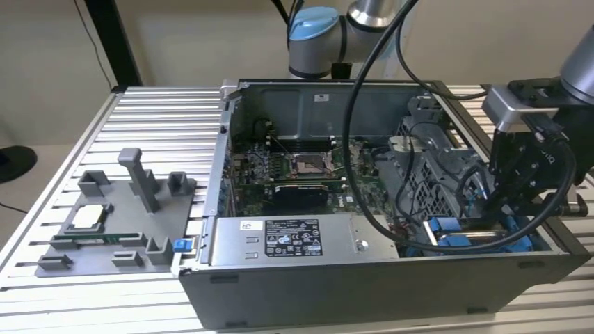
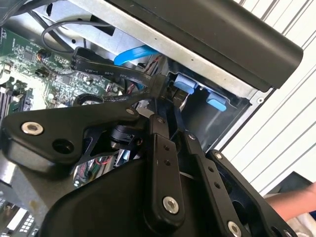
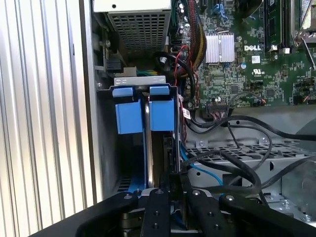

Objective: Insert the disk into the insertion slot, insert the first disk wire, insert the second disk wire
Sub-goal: 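Insert the first disk wire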

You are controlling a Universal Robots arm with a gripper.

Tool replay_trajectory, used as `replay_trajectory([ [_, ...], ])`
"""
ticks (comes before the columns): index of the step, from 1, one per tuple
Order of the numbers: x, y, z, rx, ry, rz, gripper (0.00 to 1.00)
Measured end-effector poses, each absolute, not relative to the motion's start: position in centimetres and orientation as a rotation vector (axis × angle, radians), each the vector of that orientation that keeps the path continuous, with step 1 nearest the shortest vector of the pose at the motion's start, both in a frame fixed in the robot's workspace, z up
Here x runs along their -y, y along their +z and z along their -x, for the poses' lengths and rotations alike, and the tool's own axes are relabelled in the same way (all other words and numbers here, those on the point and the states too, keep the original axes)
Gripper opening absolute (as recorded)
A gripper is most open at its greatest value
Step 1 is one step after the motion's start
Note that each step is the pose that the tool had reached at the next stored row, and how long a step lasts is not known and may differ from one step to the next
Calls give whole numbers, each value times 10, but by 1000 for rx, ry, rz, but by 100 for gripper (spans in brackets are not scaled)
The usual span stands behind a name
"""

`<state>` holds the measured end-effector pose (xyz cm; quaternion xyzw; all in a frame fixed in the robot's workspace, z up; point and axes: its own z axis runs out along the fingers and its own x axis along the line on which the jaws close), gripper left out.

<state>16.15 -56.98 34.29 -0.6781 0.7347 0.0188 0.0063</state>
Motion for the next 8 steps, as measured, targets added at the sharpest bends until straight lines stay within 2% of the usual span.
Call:
replay_trajectory([
  [8,570,340,-162,-2299,58,2122,0],
])
